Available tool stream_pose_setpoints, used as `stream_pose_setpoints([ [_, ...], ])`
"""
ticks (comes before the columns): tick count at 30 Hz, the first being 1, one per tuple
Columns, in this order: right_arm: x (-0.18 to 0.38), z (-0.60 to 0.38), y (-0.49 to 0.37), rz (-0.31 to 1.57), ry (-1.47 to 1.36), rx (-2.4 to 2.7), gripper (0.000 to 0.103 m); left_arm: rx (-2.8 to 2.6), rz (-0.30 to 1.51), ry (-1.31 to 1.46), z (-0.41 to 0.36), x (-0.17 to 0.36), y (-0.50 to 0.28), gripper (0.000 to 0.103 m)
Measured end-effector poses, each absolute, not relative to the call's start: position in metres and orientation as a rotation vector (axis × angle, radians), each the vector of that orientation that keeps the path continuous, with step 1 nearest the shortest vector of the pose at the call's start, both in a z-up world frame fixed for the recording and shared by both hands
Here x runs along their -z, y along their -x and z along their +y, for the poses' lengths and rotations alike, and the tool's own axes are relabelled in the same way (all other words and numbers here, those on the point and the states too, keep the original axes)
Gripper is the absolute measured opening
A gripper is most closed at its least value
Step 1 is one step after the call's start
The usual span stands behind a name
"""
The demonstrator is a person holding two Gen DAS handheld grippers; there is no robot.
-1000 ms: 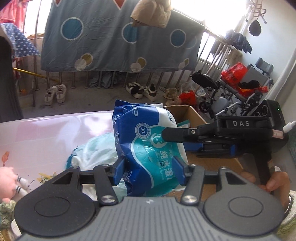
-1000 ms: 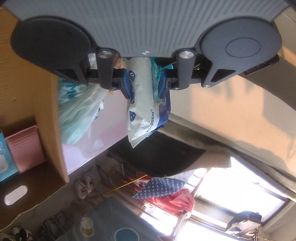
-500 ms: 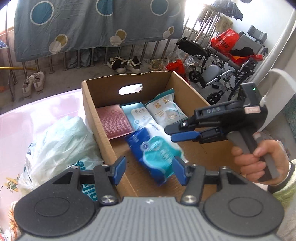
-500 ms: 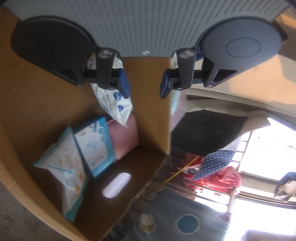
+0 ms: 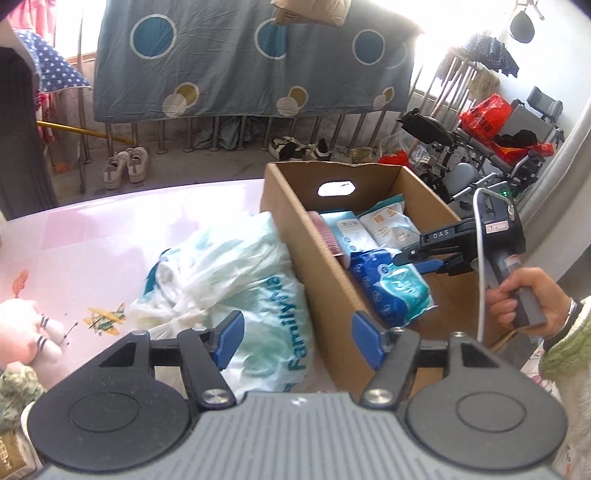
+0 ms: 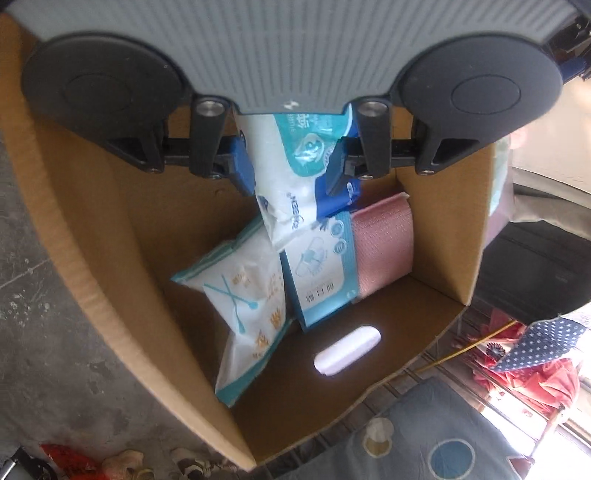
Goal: Organize soft objects
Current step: 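Lower the wet-wipe pack into the box with the right tool and release, then move the right tool to the pink plush toy and close on it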
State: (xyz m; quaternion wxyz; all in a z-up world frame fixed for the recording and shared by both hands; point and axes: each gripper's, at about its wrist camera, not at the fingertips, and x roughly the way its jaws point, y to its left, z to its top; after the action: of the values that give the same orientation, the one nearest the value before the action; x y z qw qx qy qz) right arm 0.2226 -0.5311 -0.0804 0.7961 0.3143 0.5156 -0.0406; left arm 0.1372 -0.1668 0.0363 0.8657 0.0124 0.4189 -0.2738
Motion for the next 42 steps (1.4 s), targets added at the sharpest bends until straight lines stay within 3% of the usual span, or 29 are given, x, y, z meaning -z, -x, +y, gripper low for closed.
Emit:
stream_pose_setpoints([
  [15, 0.093, -0.446, -0.248, 1.177, -0.667, 0.047, 0.044, 0.330, 0.930, 0.009, -0.045, 0.010, -0.084, 0.070],
  [23, 0.086, -0.447, -0.243, 1.171, -0.691, 0.087, 0.051, 0.250, 0.868, -0.037, -0.014, 0.011, -0.066, 0.078],
  [33, 0.026, -0.457, -0.214, 1.041, -0.715, 0.046, 0.066, 0.138, 0.798, -0.131, 0.005, 0.014, -0.055, 0.085],
  [42, -0.039, -0.341, -0.232, 0.985, -0.605, -0.356, 0.078, 0.042, 0.741, -0.044, 0.022, 0.008, -0.068, 0.084],
])
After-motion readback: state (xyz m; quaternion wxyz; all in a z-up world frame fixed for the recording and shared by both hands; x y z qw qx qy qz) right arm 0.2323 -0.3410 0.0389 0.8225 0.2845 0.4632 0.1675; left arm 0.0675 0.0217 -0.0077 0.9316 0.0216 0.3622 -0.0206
